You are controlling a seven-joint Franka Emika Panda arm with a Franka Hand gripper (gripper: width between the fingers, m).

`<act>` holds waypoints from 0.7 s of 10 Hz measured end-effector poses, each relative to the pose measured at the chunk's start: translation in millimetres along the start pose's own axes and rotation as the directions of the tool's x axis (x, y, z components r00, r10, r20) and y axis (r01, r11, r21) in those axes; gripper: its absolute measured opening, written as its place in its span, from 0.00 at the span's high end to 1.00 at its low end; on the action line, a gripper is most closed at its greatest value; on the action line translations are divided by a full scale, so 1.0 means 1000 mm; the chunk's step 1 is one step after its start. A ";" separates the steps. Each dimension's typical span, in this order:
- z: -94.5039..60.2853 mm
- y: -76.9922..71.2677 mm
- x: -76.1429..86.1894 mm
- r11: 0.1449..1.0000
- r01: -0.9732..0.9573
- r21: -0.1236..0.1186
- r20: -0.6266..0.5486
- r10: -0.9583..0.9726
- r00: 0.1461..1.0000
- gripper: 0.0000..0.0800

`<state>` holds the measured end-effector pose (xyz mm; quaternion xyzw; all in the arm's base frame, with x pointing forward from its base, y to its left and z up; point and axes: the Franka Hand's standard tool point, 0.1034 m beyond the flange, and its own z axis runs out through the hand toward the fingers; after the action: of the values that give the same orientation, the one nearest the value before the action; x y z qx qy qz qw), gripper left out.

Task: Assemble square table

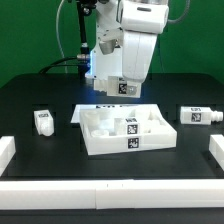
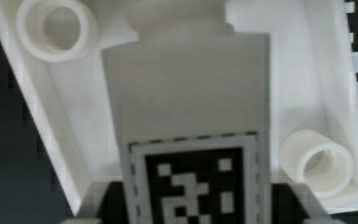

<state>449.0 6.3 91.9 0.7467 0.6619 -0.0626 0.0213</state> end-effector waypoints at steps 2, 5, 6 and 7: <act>0.012 -0.015 -0.020 0.999 0.036 0.032 -0.001 -0.036 0.999 0.64; 0.046 -0.051 -0.071 0.993 0.043 0.114 -0.012 -0.042 0.999 0.64; 0.045 -0.050 -0.069 0.993 0.048 0.111 -0.012 -0.047 0.999 0.64; 0.045 -0.050 -0.069 0.993 0.048 0.112 -0.012 -0.047 0.999 0.64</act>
Offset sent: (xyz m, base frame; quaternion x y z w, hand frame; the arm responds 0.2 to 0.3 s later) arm -0.0678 -0.0750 -0.0353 0.0417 0.0123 -0.0492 0.9978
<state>388.2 -60.4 58.0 0.7310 0.6750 -0.0968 -0.0254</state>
